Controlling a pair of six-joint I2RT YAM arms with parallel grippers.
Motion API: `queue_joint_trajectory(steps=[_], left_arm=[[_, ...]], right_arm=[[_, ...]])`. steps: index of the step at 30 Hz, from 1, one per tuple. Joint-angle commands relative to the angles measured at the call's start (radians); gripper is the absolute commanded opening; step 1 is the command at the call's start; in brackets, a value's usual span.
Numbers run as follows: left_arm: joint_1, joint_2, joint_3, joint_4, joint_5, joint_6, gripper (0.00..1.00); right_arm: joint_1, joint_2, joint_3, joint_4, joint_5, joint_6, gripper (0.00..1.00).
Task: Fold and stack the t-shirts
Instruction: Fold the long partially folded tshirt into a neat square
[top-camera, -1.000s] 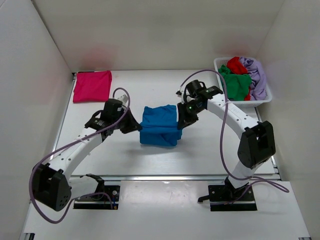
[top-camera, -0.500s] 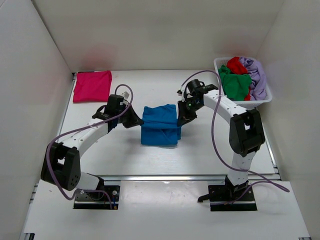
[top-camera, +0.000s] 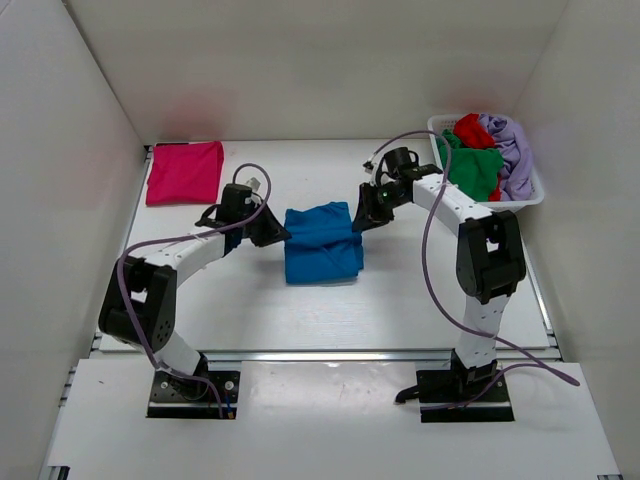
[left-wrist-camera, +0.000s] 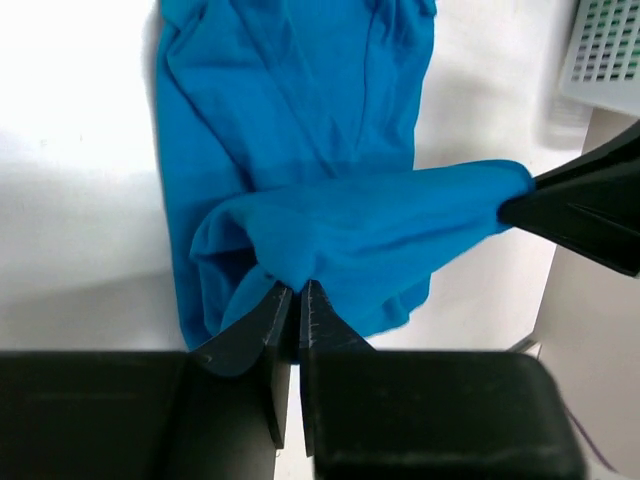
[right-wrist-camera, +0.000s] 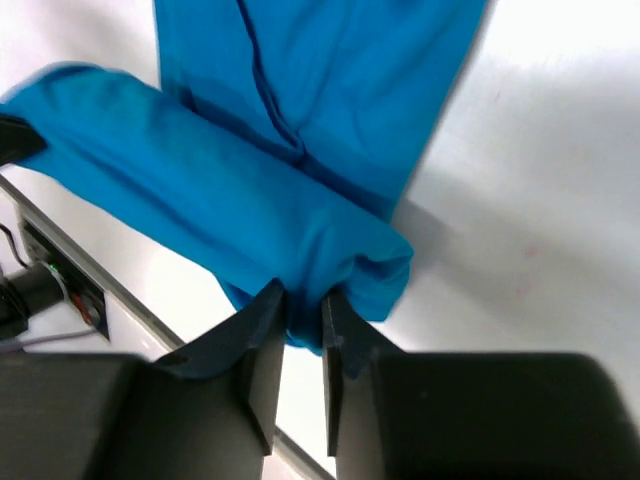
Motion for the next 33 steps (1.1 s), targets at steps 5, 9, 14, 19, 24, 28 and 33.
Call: queue_joint_trajectory(steps=[5, 9, 14, 19, 24, 28, 33], left_arm=[[0.039, 0.071, 0.051, 0.150, 0.006, -0.067, 0.25], [0.061, 0.087, 0.042, 0.227, 0.015, -0.106, 0.38], [0.098, 0.085, -0.029, 0.399, 0.027, -0.179, 0.52], [0.112, 0.102, -0.015, 0.385, 0.039, -0.045, 0.57], [0.110, 0.130, -0.054, 0.422, 0.085, 0.041, 0.58], [0.089, 0.176, -0.041, 0.416, 0.121, 0.095, 0.58], [0.067, 0.209, -0.051, 0.469, 0.116, 0.083, 0.58]], right_arm=[[-0.043, 0.002, -0.016, 0.237, -0.075, 0.083, 0.28], [-0.054, -0.035, -0.101, 0.392, -0.126, 0.123, 0.38], [-0.045, -0.047, -0.136, 0.443, -0.057, 0.023, 0.50], [-0.029, -0.053, -0.161, 0.438, 0.024, -0.161, 0.55], [-0.077, -0.020, -0.181, 0.501, -0.078, -0.166, 0.55], [-0.083, -0.001, -0.167, 0.509, -0.125, -0.187, 0.55], [-0.068, 0.028, -0.145, 0.501, -0.164, -0.205, 0.56]])
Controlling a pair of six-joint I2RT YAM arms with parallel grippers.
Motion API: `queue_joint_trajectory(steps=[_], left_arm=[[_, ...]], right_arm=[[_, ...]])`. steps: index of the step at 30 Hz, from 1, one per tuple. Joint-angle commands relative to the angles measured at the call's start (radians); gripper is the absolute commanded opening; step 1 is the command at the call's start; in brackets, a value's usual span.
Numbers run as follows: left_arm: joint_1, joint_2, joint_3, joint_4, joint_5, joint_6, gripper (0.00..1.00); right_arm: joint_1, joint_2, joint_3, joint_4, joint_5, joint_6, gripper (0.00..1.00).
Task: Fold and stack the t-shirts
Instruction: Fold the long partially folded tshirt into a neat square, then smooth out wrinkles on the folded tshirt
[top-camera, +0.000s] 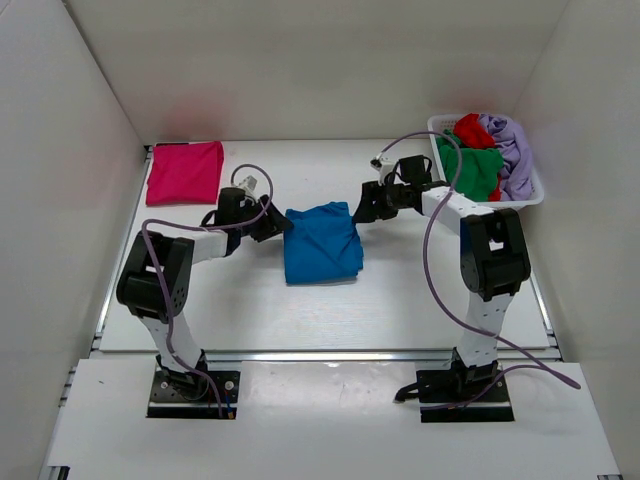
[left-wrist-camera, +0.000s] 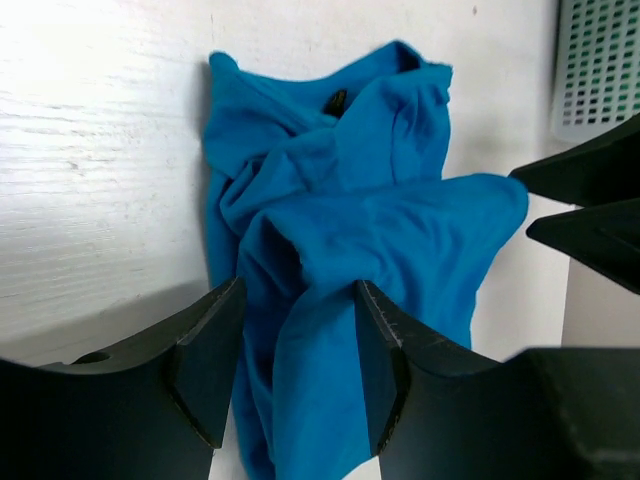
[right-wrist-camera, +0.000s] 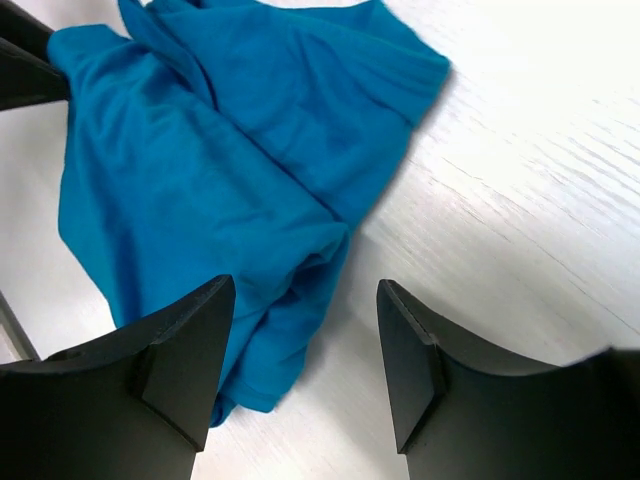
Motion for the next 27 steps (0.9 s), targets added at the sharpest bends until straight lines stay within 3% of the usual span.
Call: queue_joint_trajectory(steps=[1, 7, 9, 10, 11, 12, 13, 15, 21, 27], left_arm=[[-0.019, 0.004, 0.006, 0.062, 0.034, 0.021, 0.58], [-0.011, 0.029, -0.023, 0.176, 0.063, -0.048, 0.52], [-0.007, 0.035, -0.029, 0.225, 0.072, -0.064, 0.44], [-0.006, 0.038, -0.032, 0.246, 0.081, -0.061, 0.35], [-0.008, 0.038, -0.032, 0.256, 0.095, -0.071, 0.27], [-0.008, 0.037, -0.038, 0.269, 0.091, -0.068, 0.09], [-0.010, 0.031, -0.046, 0.274, 0.095, -0.071, 0.00], [-0.006, 0.023, -0.057, 0.285, 0.109, -0.073, 0.00], [-0.003, -0.054, -0.152, 0.317, 0.140, -0.099, 0.00], [-0.022, -0.259, -0.232, 0.238, 0.112, -0.076, 0.00]], right_arm=[[0.016, 0.028, 0.049, 0.036, -0.071, -0.029, 0.57], [0.036, 0.064, 0.066, 0.047, -0.109, -0.081, 0.56], [0.042, 0.070, 0.071, 0.058, -0.117, -0.071, 0.49], [0.042, 0.079, 0.074, 0.058, -0.138, -0.075, 0.46], [0.042, 0.076, 0.075, 0.050, -0.140, -0.072, 0.35], [0.046, 0.076, 0.075, 0.054, -0.143, -0.075, 0.22], [0.047, 0.070, 0.062, 0.062, -0.141, -0.068, 0.11], [0.044, 0.053, 0.043, 0.074, -0.137, -0.066, 0.00], [0.061, -0.048, -0.029, 0.062, -0.140, -0.063, 0.00], [0.085, -0.192, -0.112, 0.016, -0.129, -0.052, 0.00]])
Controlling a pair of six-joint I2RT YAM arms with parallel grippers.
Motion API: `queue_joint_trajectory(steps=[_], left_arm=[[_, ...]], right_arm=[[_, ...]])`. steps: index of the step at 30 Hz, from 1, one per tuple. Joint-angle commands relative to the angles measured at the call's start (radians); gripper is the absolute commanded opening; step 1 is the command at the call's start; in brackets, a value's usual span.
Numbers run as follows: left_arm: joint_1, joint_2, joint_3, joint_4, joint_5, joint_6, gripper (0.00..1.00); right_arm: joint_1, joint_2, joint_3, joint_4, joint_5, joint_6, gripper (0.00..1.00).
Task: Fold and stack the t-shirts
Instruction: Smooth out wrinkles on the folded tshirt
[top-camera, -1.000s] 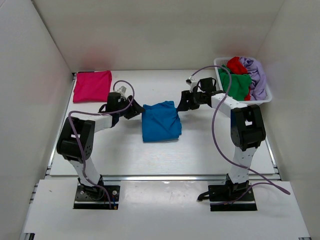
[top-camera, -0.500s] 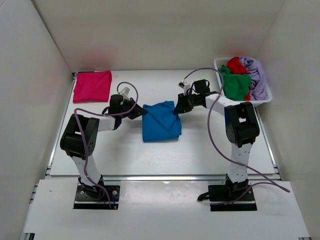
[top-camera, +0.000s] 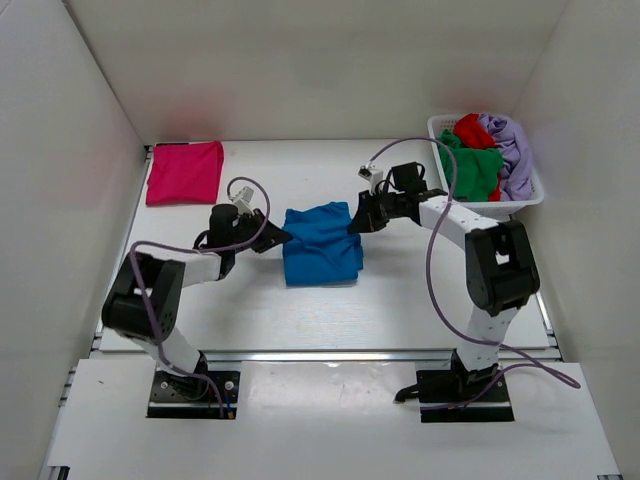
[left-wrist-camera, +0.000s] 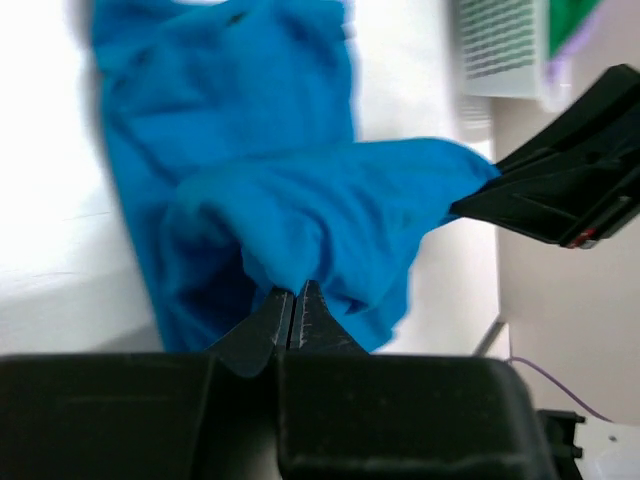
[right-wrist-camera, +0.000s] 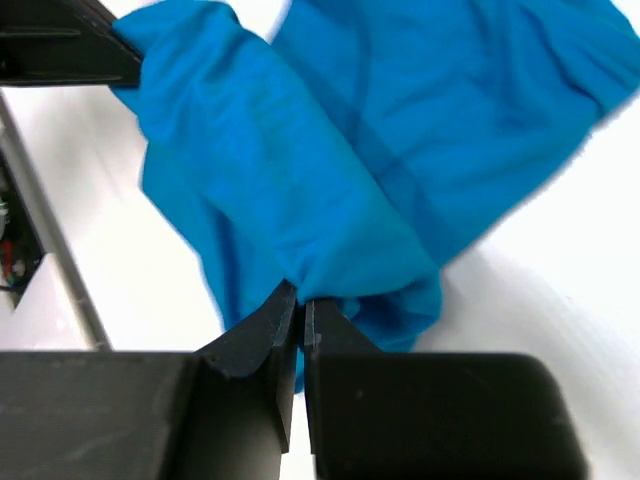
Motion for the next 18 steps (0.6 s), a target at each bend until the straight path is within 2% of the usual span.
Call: queue_joint_trajectory(steps=[1, 14, 18], left_arm=[[-0.012, -0.154, -0.010, -0.012, 0.007, 0.013, 0.00], [-0.077, -0.574, -0.135, -0.180, -0.044, 0.004, 0.00], [-0.086, -0.705, -0.201, -0.214, -0.096, -0.004, 0.00]], right_arm=[[0.020, -0.132, -0.025, 0.008, -0.018, -0.003, 0.01], [0.114, -0.395, -0.117, -0.123, 0.035, 0.052, 0.01], [0.141, -0.478, -0.183, -0.091, 0.048, 0.083, 0.00]])
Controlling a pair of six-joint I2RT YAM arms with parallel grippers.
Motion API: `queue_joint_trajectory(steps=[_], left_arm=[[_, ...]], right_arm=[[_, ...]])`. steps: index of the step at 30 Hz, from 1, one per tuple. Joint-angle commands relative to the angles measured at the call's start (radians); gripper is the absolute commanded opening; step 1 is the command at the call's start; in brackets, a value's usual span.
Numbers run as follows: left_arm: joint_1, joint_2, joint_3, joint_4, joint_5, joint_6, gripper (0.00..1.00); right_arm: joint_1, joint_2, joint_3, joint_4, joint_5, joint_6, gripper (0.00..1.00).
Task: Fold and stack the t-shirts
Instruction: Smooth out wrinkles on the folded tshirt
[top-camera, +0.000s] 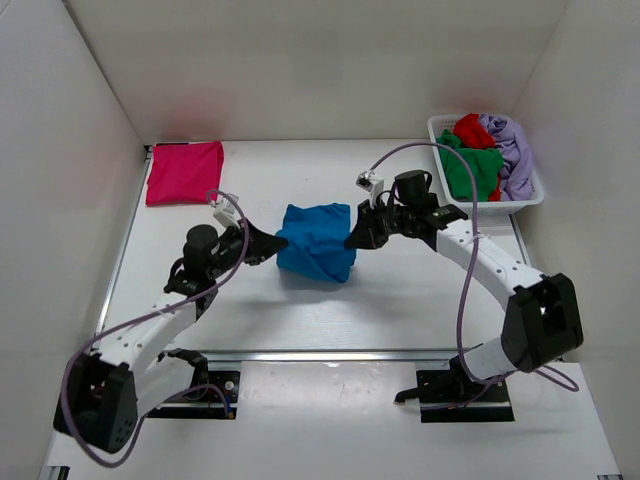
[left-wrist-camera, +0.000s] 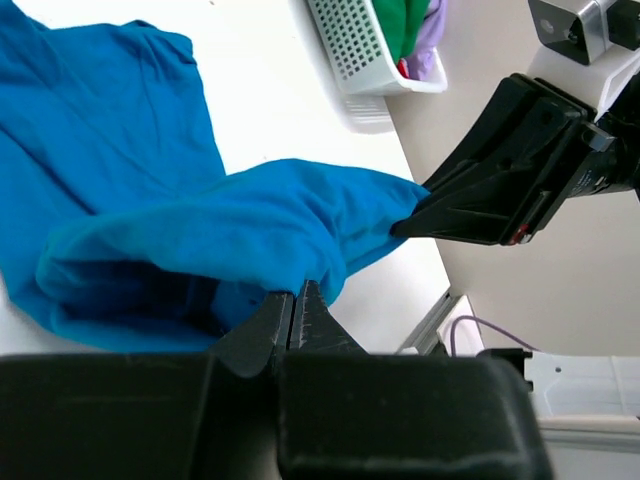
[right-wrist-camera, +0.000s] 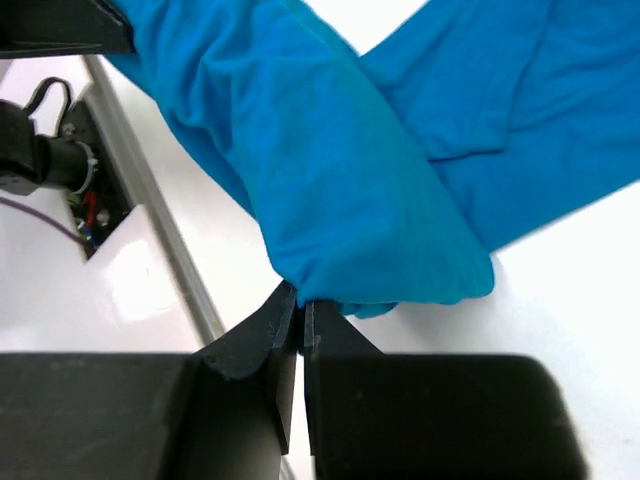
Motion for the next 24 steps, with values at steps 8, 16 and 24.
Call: queue_joint_trajectory(steps=[8, 16, 24], left_arm=[[-0.011, -0.337, -0.133, -0.157, -0.068, -0.016, 0.00], [-0.059, -0.529, -0.175, -0.297, -0.076, -0.035, 0.00], [-0.030, -0.567, -0.194, -0.338, -0.102, -0.031, 0.00]], right_arm=[[0.045, -0.193, -0.128, 0.027, -0.016, 0.062, 0.00], [0.117, -0.268, -0.194, 0.005, 0.007, 0.100, 0.00], [0.078, -0.243, -0.183, 0.033, -0.045, 0.111, 0.00]])
